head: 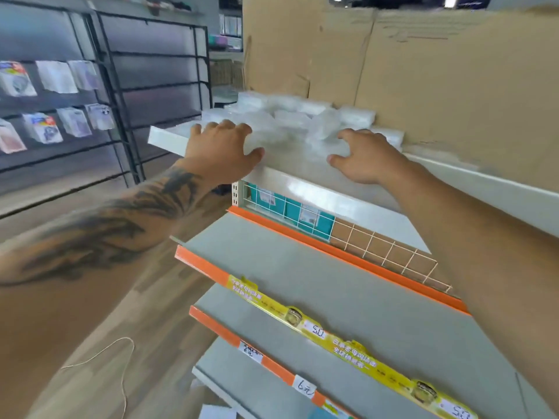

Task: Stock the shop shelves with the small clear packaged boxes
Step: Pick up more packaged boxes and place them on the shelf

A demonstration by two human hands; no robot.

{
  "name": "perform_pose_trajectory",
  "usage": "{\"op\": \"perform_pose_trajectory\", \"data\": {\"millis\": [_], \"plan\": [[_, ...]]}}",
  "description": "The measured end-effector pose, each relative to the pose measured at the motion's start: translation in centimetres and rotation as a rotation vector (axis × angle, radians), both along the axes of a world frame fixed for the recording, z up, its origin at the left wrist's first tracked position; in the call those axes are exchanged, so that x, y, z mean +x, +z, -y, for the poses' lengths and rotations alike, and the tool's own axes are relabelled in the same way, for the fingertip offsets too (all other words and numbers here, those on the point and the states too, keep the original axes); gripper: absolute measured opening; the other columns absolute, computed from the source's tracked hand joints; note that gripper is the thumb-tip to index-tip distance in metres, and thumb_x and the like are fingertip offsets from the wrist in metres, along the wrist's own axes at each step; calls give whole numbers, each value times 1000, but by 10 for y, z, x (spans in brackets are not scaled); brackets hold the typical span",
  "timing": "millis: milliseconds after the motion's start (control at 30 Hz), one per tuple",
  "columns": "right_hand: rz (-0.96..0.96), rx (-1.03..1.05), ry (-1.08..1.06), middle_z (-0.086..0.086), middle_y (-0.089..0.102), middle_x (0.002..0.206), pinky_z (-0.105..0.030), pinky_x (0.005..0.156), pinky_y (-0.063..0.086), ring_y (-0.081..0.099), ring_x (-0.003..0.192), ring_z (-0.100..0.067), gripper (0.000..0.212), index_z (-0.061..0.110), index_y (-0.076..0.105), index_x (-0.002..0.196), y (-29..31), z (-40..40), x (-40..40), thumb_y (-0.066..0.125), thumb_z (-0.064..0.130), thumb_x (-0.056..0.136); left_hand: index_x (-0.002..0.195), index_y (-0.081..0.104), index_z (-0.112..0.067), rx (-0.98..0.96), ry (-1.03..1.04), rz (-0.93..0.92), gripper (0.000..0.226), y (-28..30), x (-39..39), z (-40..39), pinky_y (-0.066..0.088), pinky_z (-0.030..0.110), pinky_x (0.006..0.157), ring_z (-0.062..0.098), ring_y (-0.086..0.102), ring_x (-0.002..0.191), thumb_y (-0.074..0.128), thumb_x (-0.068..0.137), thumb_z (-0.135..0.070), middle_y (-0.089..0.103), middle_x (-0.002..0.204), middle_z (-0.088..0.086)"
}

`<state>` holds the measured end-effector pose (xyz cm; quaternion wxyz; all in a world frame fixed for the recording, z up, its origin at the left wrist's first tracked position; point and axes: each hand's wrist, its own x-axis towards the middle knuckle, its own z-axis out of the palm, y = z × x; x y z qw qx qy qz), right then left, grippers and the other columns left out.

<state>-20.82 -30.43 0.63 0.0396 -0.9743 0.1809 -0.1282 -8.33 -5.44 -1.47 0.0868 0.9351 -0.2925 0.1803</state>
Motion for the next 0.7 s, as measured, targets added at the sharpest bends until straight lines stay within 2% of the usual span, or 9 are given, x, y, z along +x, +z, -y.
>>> {"op": "perform_pose_trajectory", "data": {"millis": [133,300,367,467,533,600,700], "plan": [[-39,12,-24,-9,45,153,-47,108,38,41,139,-37,63,27,44,147,-10,-5,22,55,58,94,142,54,-34,-11,-49,-45,61,-6,32,-3,26,55,115,34,51,130,36,93,-66,59,142,4],[7,30,-46,-8,57,131,-44,96,36,48,125,-34,46,25,51,127,-13,-5,30,59,55,93,140,56,-33,-32,-110,2,61,-5,43,-2,21,57,119,34,49,131,43,91,-66,58,137,8],[11,24,-49,-5,59,121,-42,90,33,48,122,-34,42,26,51,120,-11,-5,31,60,55,92,142,56,-32,-9,-128,7,67,-2,45,-4,22,56,118,35,47,132,44,89,-71,55,139,9],[36,-17,-47,-7,58,122,-42,89,32,49,121,-34,44,28,51,113,-9,-5,31,64,61,86,140,59,-31,22,-138,19,70,3,47,-5,32,52,111,36,47,129,47,87,-74,53,137,11],[32,22,-58,-7,54,121,-43,94,37,50,118,-34,49,29,50,114,-9,-5,29,66,65,83,138,60,-29,33,-144,33,69,5,47,-4,33,51,108,36,45,129,50,86,-74,52,135,12],[19,87,-65,-8,51,127,-45,101,42,52,117,-33,55,31,49,122,-9,-5,25,66,66,83,137,59,-27,30,-162,11,69,5,47,-2,32,51,108,37,43,131,52,86,-73,51,138,13],[30,153,-22,-8,50,138,-39,100,44,53,121,-29,58,33,49,134,-11,-5,17,66,61,86,137,56,-22,11,-200,-24,75,3,50,1,30,50,108,36,46,131,50,88,-78,56,139,13]]}}
